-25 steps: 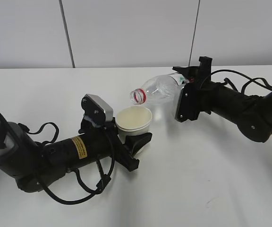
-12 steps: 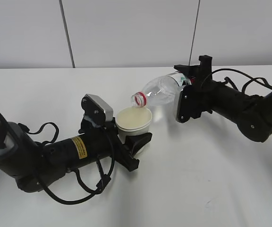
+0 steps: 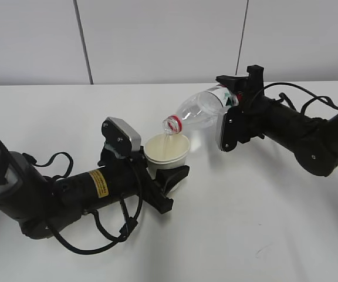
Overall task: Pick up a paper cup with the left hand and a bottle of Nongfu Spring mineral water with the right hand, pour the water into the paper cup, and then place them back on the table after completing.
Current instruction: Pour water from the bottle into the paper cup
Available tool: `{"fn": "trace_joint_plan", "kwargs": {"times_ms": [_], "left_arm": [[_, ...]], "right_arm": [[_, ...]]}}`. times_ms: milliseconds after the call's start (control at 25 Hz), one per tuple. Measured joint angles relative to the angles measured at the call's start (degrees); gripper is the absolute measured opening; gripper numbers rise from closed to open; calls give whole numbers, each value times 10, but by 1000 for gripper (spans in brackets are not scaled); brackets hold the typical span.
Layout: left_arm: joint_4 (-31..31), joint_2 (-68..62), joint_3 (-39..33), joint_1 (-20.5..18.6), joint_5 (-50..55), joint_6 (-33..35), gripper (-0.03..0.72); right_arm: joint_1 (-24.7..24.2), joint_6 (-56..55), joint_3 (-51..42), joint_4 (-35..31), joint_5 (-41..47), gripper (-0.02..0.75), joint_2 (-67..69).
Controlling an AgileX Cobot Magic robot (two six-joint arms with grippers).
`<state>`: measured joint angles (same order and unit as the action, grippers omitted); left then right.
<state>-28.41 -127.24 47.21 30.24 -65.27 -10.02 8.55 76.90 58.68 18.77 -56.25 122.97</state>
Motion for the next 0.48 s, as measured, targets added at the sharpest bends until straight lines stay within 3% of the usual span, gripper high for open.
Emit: {"fn": "trace_joint_plan", "kwargs": {"times_ms": [480], "left_arm": [[-2,0,0,0,0,0,404]], "right_arm": [[0,22,0,-3,0,461,0]]}}
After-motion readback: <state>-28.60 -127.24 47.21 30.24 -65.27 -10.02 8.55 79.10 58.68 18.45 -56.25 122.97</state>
